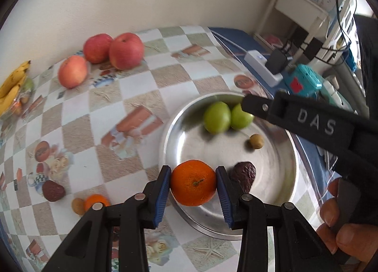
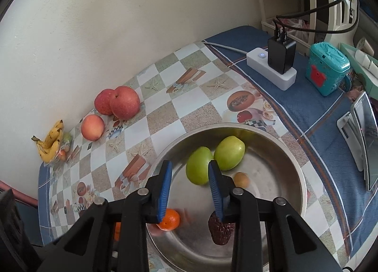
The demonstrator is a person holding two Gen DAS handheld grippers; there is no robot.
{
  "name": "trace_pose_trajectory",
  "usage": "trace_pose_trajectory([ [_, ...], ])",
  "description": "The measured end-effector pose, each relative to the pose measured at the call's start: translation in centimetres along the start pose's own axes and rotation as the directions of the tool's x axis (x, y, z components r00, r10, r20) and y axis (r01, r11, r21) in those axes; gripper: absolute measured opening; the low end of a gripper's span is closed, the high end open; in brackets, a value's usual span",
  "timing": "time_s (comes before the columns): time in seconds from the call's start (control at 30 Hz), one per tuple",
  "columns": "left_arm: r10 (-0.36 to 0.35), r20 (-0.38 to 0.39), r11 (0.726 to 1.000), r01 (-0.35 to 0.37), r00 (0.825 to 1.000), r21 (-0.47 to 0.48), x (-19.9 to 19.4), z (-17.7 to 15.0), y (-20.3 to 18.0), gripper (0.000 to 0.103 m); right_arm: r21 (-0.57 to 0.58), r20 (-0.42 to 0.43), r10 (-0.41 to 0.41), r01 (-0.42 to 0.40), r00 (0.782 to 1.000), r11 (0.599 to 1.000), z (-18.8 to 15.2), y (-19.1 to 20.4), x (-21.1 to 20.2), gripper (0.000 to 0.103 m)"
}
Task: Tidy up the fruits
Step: 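Carry the pear and orange over the steel plate and open both grippers, then move both open grippers back toward the remaining fruits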
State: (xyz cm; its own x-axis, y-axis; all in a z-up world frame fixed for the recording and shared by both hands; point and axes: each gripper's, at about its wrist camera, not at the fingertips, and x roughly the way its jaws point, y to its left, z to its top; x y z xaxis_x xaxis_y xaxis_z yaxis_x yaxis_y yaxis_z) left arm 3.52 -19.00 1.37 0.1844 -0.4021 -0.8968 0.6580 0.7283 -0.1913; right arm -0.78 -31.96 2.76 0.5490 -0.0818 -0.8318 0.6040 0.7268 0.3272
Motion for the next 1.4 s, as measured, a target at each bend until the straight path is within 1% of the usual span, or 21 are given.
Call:
trace_pose_trajectory([
  [0.2,0.010,-0.027,1.000,-0.011,1.000,-0.008,0.7,-0.3,0.2,0.042,0.014,-0.006,0.005,-0.005,1.000,1.000,-0.1,-0.4,0.1,0.033],
  [0.27,-0.002,-0.036,1.000,0.002,0.999,-0.018,0.8,-0.4,0.4,0.044,0.018,-0.008,0.008,-0.007,1.000,1.000,-0.1,-0.4,0.2,0.033],
  [0.37,-0.026,-0.035,0.999,0.025,0.999,-0.032,0.7,-0.4,0.6,0.045,0.019,-0.013,0.011,-0.010,1.000,1.000,-0.2,-0.5,0.3,0.033],
  [0.57,-0.017,-0.035,0.999,0.016,0.999,-0.046,0.6,-0.4,1.1,0.046,0.014,-0.021,0.010,-0.009,1.000,1.000,-0.4,-0.3,0.5,0.033],
  [0.67,-0.006,-0.031,0.996,0.003,0.999,-0.088,0.6,-0.3,2.3,0.046,0.006,-0.029,0.006,-0.006,1.000,1.000,-0.5,-0.2,0.7,0.033],
  [0.83,0.056,-0.025,0.979,-0.060,0.998,-0.194,0.3,-0.5,5.9,0.048,-0.030,-0.057,-0.005,0.004,0.998,1.000,-1.2,0.7,1.4,0.033],
  [1.03,0.111,-0.021,0.949,-0.112,0.994,-0.295,-0.5,-1.3,10.0,0.058,-0.082,-0.085,-0.015,0.008,0.996,0.997,-2.1,2.2,2.1,0.033],
  [1.13,0.132,-0.011,0.929,-0.127,0.991,-0.347,-1.1,-1.7,11.8,0.072,-0.118,-0.102,-0.011,-0.001,0.995,0.993,-2.6,3.4,2.3,0.033],
  [1.17,0.141,-0.007,0.921,-0.134,0.990,-0.367,-1.3,-1.9,12.5,0.079,-0.131,-0.106,-0.012,-0.002,0.994,0.991,-2.9,3.8,2.4,0.035],
  [1.2,0.150,-0.004,0.913,-0.140,0.989,-0.383,-1.5,-2.1,13.0,0.084,-0.143,-0.111,-0.013,-0.003,0.994,0.990,-3.1,4.1,2.5,0.037],
  [1.23,0.161,-0.005,0.904,-0.149,0.987,-0.400,-1.6,-2.3,13.6,0.086,-0.152,-0.116,-0.014,-0.004,0.993,0.988,-3.3,4.4,2.6,0.046],
  [1.27,0.170,-0.007,0.896,-0.158,0.985,-0.414,-1.7,-2.5,14.1,0.092,-0.163,-0.123,-0.013,-0.007,0.992,0.987,-3.6,4.7,2.6,0.058],
  [1.3,0.180,-0.009,0.887,-0.166,0.984,-0.430,-1.8,-2.8,14.7,0.099,-0.169,-0.125,-0.013,-0.009,0.992,0.985,-3.7,5.0,2.7,0.061],
  [1.37,0.198,-0.011,0.873,-0.181,0.980,-0.454,-2.0,-3.3,15.5,0.103,-0.182,-0.129,-0.013,-0.011,0.992,0.983,-4.2,5.4,2.7,0.063],
  [1.4,0.208,-0.015,0.865,-0.190,0.978,-0.465,-2.1,-3.6,15.9,0.103,-0.186,-0.132,-0.015,-0.010,0.991,0.982,-4.3,5.6,2.7,0.066],
])
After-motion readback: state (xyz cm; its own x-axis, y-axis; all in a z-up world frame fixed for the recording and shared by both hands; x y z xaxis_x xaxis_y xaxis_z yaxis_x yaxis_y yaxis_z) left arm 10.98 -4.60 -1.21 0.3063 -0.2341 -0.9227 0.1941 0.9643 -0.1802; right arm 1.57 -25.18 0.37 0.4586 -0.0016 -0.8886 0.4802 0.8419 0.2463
